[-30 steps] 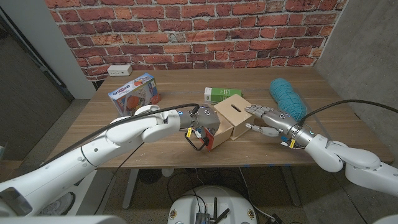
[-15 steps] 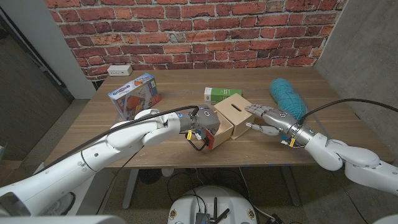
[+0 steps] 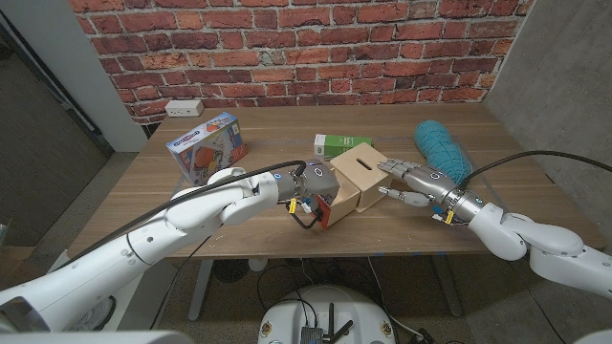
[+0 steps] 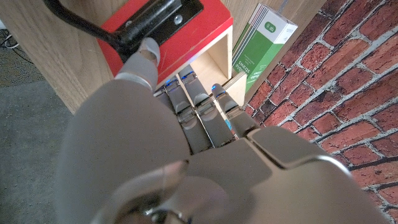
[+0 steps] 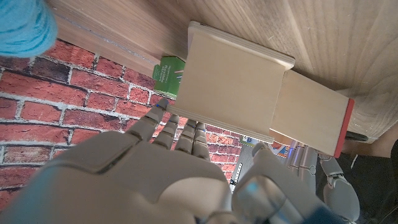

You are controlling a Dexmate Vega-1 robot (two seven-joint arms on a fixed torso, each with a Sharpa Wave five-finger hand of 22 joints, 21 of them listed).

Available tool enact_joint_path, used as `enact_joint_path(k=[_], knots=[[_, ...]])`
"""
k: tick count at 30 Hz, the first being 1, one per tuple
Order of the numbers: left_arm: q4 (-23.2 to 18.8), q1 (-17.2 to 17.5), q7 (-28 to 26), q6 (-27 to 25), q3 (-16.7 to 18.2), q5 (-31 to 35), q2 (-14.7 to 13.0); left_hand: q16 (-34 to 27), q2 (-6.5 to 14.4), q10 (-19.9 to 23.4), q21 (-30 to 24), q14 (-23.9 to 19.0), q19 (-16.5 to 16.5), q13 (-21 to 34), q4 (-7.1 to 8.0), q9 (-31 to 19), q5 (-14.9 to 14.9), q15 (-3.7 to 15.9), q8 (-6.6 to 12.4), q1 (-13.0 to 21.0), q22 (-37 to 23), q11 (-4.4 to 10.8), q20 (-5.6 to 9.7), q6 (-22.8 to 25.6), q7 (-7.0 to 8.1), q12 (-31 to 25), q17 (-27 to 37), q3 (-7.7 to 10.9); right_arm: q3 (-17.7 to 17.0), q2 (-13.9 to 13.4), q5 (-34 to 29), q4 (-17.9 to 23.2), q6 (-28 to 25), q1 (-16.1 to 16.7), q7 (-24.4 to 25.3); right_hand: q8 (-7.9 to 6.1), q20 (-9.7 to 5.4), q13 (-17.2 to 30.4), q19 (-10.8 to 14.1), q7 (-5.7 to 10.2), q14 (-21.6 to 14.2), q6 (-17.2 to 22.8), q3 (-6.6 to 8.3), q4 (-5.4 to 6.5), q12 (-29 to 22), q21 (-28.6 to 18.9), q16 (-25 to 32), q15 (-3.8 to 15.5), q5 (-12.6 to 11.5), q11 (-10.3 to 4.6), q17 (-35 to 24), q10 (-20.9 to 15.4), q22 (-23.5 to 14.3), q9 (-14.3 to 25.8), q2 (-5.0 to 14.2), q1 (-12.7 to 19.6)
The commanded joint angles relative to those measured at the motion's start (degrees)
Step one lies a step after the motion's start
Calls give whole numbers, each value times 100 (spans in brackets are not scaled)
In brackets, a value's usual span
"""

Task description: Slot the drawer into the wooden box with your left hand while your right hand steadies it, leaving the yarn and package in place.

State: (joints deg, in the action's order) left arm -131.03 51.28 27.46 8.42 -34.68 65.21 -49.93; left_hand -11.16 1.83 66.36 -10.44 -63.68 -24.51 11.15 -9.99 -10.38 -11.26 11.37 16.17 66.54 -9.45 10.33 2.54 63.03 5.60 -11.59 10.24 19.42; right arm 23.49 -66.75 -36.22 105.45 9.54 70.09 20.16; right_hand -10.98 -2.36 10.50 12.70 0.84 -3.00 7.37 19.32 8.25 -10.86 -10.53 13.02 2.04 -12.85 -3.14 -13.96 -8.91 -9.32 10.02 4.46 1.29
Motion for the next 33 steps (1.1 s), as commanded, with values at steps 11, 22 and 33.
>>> enact_joint_path(k=[11,22,33], knots=[[305,-7,-446,-161,-160,284,141,-33,331,183,-34,-96,-72,28,15,-81,-27,265,23,283,-21,120,925,110,-42,-19,11,-6,61,16,75,-105,110,-115,-88,-10,-342,20,57,-20,-43,66,42,10,-26,-29,2,186,8,38,-24,-86,-11,20,298,-15],[427,-71,-445,-326,-260,239,284,-30,328,192,-32,-105,-76,28,16,-82,-31,265,12,289,-20,121,925,110,-43,-16,12,-21,67,-1,129,-131,184,-144,-139,-14,-364,20,119,-25,-71,88,55,7,-27,-44,8,186,10,43,-23,-98,-9,20,303,-9],[486,-244,-341,-369,-342,163,368,-24,335,195,-29,-104,-79,30,19,-96,-34,266,9,295,-20,125,925,105,-39,-14,12,-30,156,-20,-15,-250,530,-340,-166,-43,-441,24,275,-81,-217,208,66,-17,-71,-71,47,229,19,68,-17,-246,-6,21,261,6]])
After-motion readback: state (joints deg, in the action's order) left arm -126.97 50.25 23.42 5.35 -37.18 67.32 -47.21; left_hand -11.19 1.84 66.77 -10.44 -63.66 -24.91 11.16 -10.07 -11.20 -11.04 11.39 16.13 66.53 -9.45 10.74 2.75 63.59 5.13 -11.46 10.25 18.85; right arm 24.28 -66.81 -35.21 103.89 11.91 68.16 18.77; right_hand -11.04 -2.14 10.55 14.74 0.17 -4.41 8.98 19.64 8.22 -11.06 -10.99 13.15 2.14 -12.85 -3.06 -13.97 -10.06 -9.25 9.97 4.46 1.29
